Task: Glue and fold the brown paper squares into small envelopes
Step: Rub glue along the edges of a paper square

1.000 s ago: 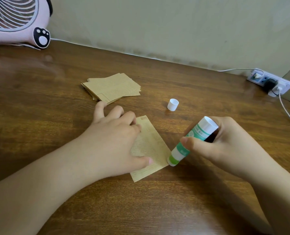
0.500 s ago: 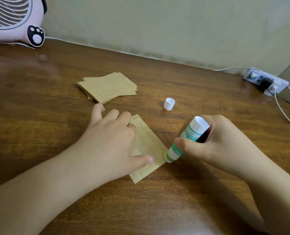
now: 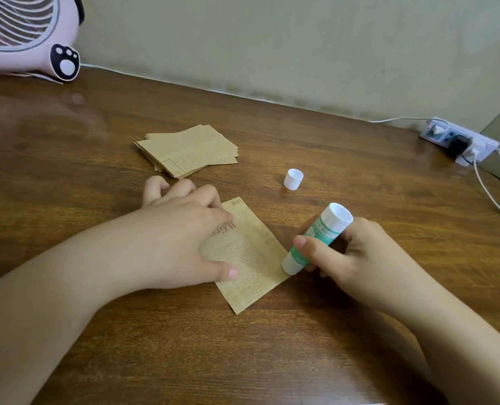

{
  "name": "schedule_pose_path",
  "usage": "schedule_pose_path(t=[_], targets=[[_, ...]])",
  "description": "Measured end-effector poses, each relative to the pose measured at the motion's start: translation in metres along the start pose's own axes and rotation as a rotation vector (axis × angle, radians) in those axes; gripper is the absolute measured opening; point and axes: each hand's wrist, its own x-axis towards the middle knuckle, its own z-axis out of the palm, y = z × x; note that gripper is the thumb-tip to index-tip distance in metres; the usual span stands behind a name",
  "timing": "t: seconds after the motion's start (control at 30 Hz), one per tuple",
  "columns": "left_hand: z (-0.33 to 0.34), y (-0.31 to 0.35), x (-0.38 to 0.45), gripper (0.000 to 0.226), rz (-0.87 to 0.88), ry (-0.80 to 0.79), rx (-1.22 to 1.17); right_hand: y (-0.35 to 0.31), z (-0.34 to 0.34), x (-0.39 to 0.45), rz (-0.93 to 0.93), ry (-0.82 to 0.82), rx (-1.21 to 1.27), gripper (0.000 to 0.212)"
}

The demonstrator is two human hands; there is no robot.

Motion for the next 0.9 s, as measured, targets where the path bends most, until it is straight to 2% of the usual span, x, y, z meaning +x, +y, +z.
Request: schedule_pose_path(t=[0.1,0.17,0.27,0.4,0.53,0.67,0.73,0.8,0.9], targets=[[0.002,0.001,0.001,0.079,0.004,0.017,-0.010,0.001,0.000,-0.002,-0.005,-0.052,0.067,0.042],[0.002,0.000,0.001,0.079,0.003,0.024,-0.018,0.000,-0.003,-0.003,-0.007,-0.099,0.075,0.037],[0.003,0.000,0.001,0.080,0.003,0.032,-0.020,-0.002,-0.008,-0.005,0.016,-0.149,0.045,0.018],[0.003,0.000,0.001,0.080,0.002,0.046,-0.012,-0.002,-0.006,-0.007,0.086,-0.163,0.076,0.024],[0.005,0.001,0.000,0.079,0.001,0.074,-0.006,-0.001,0.001,-0.008,0.159,-0.100,0.301,0.005],[0.007,0.005,-0.001,0.081,-0.019,0.118,0.043,0.006,0.003,-0.006,0.311,0.051,0.627,0.009],[0.007,0.007,-0.002,0.081,-0.034,0.136,0.062,0.009,-0.002,-0.004,0.370,0.080,0.808,0.009],[0.006,0.011,-0.003,0.082,-0.048,0.157,0.072,0.011,-0.007,-0.002,0.385,0.107,0.961,0.017],[0.006,0.021,-0.006,0.079,-0.077,0.190,0.089,0.012,-0.009,-0.001,0.396,0.142,0.987,0.017]])
